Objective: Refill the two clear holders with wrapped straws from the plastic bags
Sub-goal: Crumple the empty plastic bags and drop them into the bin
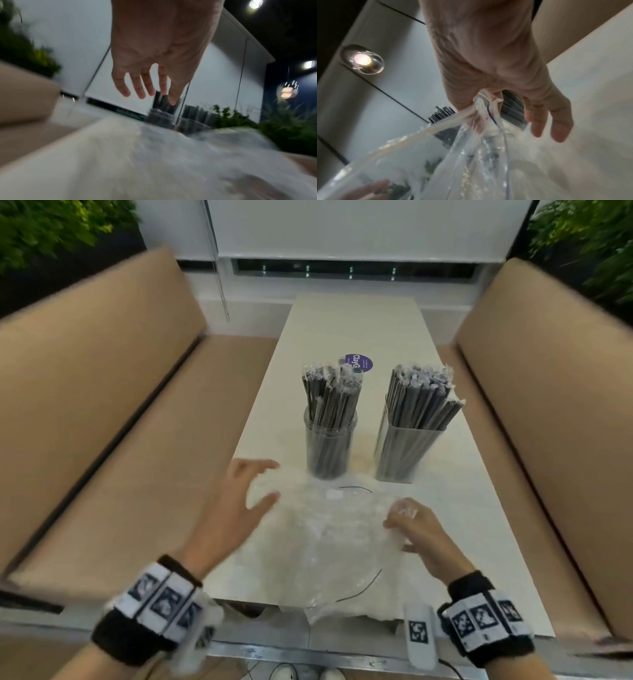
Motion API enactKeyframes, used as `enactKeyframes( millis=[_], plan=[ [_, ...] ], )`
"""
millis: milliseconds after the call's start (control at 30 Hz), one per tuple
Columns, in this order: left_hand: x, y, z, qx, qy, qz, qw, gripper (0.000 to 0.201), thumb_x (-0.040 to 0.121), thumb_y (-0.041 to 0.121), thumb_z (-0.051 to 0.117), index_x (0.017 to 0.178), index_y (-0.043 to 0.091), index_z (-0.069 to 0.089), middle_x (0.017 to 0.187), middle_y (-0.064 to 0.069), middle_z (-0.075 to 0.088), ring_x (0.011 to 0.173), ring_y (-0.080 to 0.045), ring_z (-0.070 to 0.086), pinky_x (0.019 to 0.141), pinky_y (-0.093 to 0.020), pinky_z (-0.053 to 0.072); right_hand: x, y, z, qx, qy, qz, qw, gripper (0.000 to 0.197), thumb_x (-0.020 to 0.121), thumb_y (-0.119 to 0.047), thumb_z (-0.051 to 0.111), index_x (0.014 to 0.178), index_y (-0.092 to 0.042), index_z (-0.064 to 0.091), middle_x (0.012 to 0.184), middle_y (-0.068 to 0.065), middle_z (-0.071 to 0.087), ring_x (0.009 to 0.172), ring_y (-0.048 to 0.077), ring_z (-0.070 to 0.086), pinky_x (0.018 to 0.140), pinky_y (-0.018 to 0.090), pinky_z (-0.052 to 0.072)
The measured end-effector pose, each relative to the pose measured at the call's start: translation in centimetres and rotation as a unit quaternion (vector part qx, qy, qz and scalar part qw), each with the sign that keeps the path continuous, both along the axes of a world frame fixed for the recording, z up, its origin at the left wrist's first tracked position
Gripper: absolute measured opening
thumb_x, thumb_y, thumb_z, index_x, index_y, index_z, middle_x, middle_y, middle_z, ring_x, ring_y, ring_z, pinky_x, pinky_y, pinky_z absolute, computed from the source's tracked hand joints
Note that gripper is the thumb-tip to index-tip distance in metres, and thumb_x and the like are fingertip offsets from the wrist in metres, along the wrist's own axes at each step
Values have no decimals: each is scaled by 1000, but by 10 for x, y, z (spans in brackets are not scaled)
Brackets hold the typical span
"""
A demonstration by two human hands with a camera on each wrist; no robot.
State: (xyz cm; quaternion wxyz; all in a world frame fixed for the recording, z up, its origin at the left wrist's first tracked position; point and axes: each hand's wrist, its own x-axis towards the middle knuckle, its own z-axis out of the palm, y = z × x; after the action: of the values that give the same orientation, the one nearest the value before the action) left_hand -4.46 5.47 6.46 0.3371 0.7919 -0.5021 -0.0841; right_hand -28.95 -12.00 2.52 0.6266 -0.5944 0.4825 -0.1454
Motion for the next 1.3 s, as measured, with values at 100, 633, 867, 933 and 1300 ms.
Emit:
enactKeyframes(
  millis=[100, 633, 867, 933, 1300],
  plan=[
    [-50, -2, -37, 143, 100, -136, 975, 76, 74, 55, 70, 141, 36, 40, 142, 8, 32, 134, -11, 36, 113, -36, 30, 8, 8, -16, 74, 0, 21, 997, 26, 81, -13, 65, 67, -23, 46, 73, -5, 43, 76, 21, 41, 59, 28, 36],
    [-57, -13, -78, 174, 12, -39, 984, 42, 85, 11, 55, 123, 25, 46, 95, -1, 51, 85, -27, 56, 74, -33, 45, 23, 20, 17, -265, 140, 201, 932, 71, 83, -26, 67, 139, -50, 31, 138, 7, 42, 120, 23, 52, 99, 45, 47],
    [-54, -39, -14, -108, 338, -6, 935, 15, 78, 4, 54, 92, 10, 56, 83, -13, 63, 72, -14, 57, 61, -29, 47, 48, 46, 14, -95, -79, 265, 956, 94, 73, -36, 85, 146, -47, 28, 147, -27, 40, 135, -7, 40, 108, 23, 42],
    [-60, -44, -4, -155, 459, 34, 874, 14, 82, 3, 59, 95, 8, 55, 83, -12, 64, 74, -18, 61, 59, -33, 52, 53, 54, 18, -29, -172, 219, 960, 92, 77, -15, 81, 146, -46, 28, 143, -21, 48, 130, 0, 50, 101, 33, 51],
    [-14, 6, 19, 51, 344, -101, 932, 100, 70, 29, 83, 141, 55, 18, 146, 11, 31, 132, -4, 38, 102, -26, 40, 83, 51, 25, -123, -136, 172, 968, 60, 71, 3, 79, 123, -22, 62, 113, 3, 72, 105, 20, 69, 87, 44, 59]
  ],
)
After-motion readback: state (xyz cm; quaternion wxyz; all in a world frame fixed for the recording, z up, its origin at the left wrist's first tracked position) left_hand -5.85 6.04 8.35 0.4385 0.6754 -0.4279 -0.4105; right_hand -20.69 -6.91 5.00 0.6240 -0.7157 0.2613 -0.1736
